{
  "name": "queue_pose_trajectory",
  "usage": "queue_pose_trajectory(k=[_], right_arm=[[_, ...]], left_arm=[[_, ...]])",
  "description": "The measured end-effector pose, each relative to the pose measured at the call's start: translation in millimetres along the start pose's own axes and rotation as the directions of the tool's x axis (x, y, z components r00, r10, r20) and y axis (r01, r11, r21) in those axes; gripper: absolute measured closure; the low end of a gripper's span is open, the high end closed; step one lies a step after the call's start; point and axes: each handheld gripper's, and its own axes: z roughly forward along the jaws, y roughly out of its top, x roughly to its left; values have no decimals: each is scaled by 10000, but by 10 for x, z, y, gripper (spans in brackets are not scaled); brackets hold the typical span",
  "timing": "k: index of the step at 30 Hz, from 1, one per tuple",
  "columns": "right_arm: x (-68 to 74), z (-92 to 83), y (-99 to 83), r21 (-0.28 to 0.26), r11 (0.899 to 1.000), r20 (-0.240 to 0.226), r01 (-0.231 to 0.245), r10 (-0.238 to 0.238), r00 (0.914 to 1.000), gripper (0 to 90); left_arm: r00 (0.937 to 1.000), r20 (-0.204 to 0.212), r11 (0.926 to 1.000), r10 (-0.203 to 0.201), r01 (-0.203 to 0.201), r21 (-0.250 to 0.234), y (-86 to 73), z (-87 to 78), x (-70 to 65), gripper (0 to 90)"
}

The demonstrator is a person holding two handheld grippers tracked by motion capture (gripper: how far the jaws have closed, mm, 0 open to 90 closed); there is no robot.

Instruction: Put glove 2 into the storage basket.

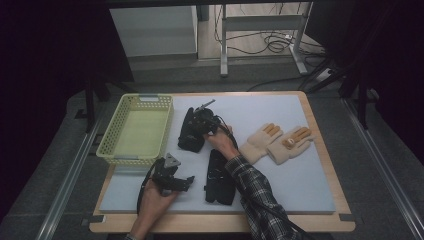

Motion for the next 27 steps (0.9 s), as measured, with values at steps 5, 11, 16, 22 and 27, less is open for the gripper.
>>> queue_pose_trajectory(k=[5,11,16,22,27], right_arm=[[59,-63,29,-134,9996,172,256,-253,9995,781],[107,-319,90,-688,9972,-81,295,-301,9995,784],[218,-591,96,-1009,9934,-303,548,-581,9979,784],[291,-883,15,-1284,9890,-484,739,-807,9956,783],[311,-1157,-99,-1537,9855,-652,714,-822,9945,783]], left_arm=[[10000,7,10000,-1,1,-1,0,0,1,82],[10000,8,10000,0,0,2,-1,0,1,82],[10000,8,10000,3,-3,2,-1,0,1,82],[10000,3,10000,15,-15,8,-1,-1,2,82],[10000,2,10000,14,-14,-9,-1,0,2,82]])
